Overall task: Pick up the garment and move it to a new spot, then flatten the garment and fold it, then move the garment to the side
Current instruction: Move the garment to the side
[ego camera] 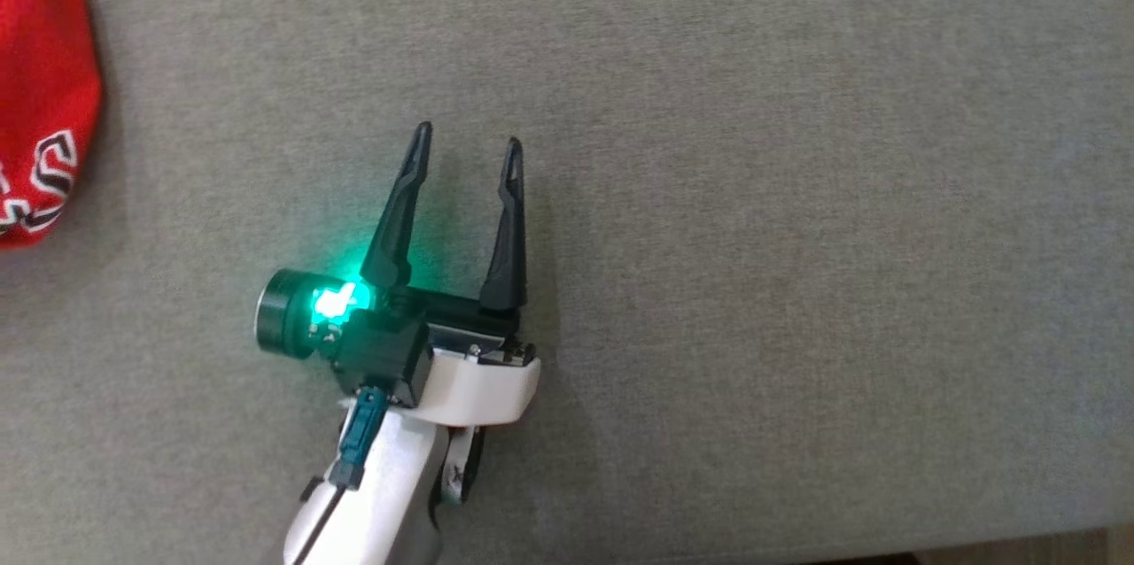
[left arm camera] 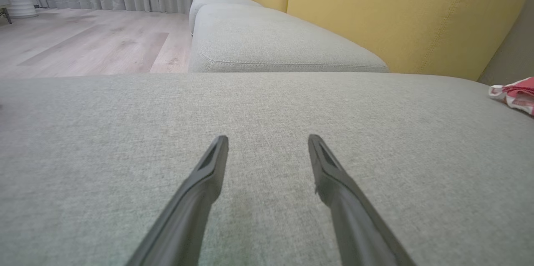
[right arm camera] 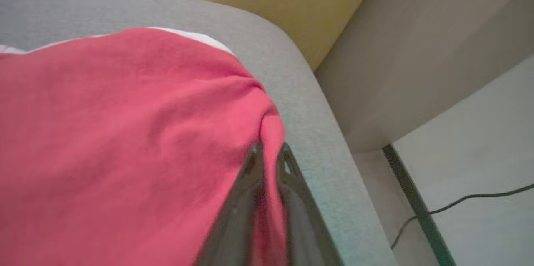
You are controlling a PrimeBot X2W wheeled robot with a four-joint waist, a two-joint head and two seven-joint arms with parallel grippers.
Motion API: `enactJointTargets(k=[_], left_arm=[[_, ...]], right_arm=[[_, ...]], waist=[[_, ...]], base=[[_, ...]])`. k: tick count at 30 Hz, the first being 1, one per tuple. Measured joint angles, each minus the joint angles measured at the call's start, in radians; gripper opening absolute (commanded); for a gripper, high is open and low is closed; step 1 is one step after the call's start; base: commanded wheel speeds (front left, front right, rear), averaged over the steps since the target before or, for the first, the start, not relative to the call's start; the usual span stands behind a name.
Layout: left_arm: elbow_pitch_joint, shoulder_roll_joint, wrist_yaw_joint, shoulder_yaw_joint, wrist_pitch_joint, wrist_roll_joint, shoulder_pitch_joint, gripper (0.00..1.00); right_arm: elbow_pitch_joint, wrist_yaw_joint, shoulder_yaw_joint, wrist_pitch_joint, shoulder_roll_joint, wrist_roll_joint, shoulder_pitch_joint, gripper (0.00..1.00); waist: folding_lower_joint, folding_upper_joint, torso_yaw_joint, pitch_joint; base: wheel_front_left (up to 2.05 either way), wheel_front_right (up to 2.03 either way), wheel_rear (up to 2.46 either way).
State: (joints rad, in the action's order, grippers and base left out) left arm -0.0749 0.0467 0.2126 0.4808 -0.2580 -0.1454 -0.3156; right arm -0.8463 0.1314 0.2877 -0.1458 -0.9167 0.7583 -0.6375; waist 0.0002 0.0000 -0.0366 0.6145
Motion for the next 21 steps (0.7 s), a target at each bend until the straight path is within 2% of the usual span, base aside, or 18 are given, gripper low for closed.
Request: enactJointTargets(k=[5,7,10,14,21], left_arm=[[-0.012,0.0,0.008,0.006,0.0,-0.015,-0.003,1.0],[-0.021,0.0,0.009,0.003,0.0,-0.019,0.003,1.0],[-0.024,0.0,0.015,-0.004,0.0,-0.025,0.034,1.0],[-0.037,0.0,0.016,-0.029,0.0,-0.035,0.088,1.0],[-0.054,0.0,-0.003,-0.096,0.0,-0.035,0.177,1.0]], right_arm=[[-0.071,0.0,-0.028,-0.071,0.01,-0.152,-0.057,1.0],[-0.085,0.0,-0.051,-0.088,0.04,-0.22,-0.086,1.0],[-0.073,0.0,-0.061,-0.098,0.152,-0.3,-0.1,1.0],[-0.034,0.0,-0.056,-0.102,0.32,-0.348,-0.051,1.0],[0.112,0.0,-0.066,-0.102,0.521,-0.389,0.142,1.0]], waist=[[-0.0002,0.0,0.022,-0.03],[-0.0003,0.0,0.028,-0.055],[-0.0003,0.0,0.034,-0.102],[-0.0003,0.0,0.042,-0.18],[-0.0005,0.0,0.059,-0.33]], base=[[0.0,0.0,0.0],[0.0,0.0,0.0],[0.0,0.0,0.0],[0.0,0.0,0.0],[0.0,0.0,0.0]])
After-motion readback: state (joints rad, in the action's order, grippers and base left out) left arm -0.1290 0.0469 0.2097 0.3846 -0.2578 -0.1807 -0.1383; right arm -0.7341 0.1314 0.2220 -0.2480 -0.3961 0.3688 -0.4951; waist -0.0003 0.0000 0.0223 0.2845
